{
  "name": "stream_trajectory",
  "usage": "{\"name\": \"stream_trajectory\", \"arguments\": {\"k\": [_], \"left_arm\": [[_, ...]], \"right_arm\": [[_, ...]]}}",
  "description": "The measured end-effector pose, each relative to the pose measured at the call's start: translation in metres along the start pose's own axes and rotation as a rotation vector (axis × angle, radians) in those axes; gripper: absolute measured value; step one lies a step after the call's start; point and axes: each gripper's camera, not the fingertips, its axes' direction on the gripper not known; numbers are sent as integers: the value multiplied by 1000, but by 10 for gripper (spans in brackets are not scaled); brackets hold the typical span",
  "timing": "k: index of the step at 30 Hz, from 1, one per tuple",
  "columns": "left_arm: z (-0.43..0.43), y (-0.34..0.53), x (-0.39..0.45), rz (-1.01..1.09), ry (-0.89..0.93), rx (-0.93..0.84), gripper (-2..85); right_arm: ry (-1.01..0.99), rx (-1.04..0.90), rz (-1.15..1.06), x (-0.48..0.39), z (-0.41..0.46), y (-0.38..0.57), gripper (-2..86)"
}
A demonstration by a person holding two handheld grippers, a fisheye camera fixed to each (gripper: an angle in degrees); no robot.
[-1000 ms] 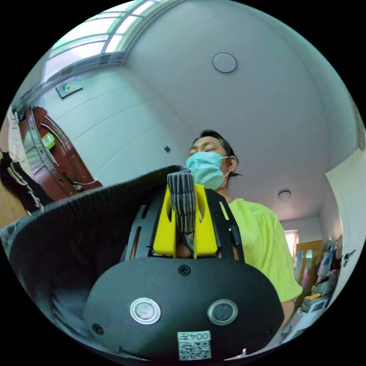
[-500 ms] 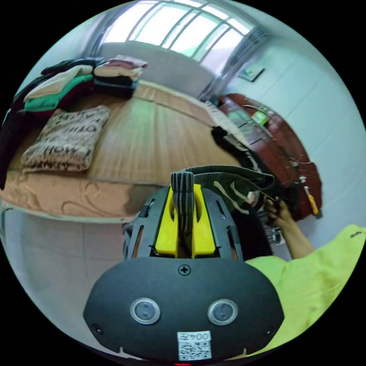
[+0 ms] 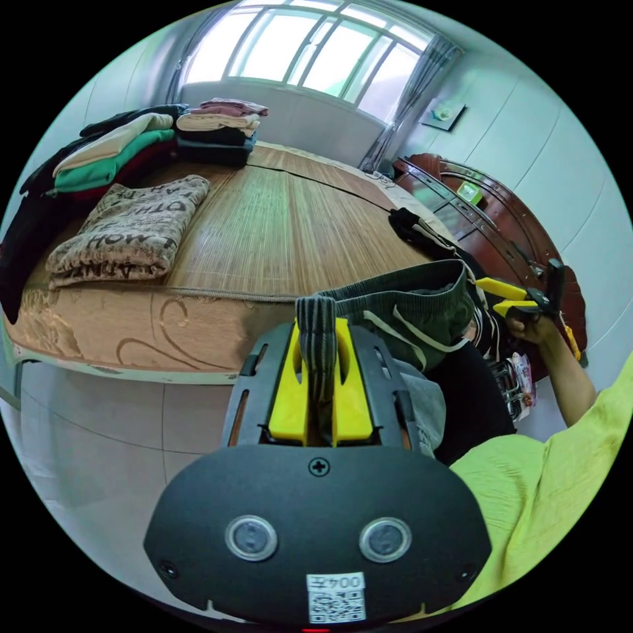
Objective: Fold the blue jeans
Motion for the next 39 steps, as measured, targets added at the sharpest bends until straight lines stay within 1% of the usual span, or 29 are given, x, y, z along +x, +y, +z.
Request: {"name": "stream_trajectory", "arguments": {"k": [3, 5, 7, 8, 9, 12, 16, 19, 21, 22, 24, 27, 29, 32, 36, 39], "left_arm": [[0, 8, 1, -1, 41, 10, 70], [1, 15, -2, -19, 76, 12, 71], [2, 22, -5, -34, 108, 16, 72], [3, 27, -8, -46, 131, 21, 74], [3, 29, -9, -52, 144, 24, 74], [4, 44, -16, -74, 224, 42, 79], [12, 66, -26, -114, 331, 40, 92], [25, 81, -29, -137, 421, 0, 102], [34, 89, -24, -124, 440, -33, 91], [39, 93, -18, -104, 428, -60, 83], [46, 100, -4, -63, 381, -102, 76], [55, 116, 23, 1, 288, -133, 72], [60, 132, 42, 42, 217, -139, 70], [66, 155, 61, 63, 167, -136, 71], [76, 183, 81, 68, 140, -139, 73], [87, 207, 100, 79, 126, -151, 74]], "right_arm": [[-77, -102, -79, 11, 21, -36, 205], [-160, -164, -85, 20, 40, -53, 201], [-251, -218, -95, 22, 59, -65, 181], [-288, -231, -100, 18, 69, -70, 150], [-284, -244, -112, 11, 76, -72, 117], [-249, -265, -130, -12, 80, -67, 66], [-171, -180, -58, -33, 64, -38, 62], [-77, -67, 96, -43, 47, -4, 60], [43, 13, 223, -54, 36, 25, 56], [78, 31, 250, -58, 33, 32, 55], [213, 86, 327, -77, 25, 57, 53], [347, 105, 358, -98, 21, 82, 53], [391, 106, 362, -105, 21, 94, 53], [389, 113, 388, -105, 14, 111, 54], [327, 128, 464, -91, -1, 134, 54], [316, 129, 491, -87, -11, 150, 53]]}}
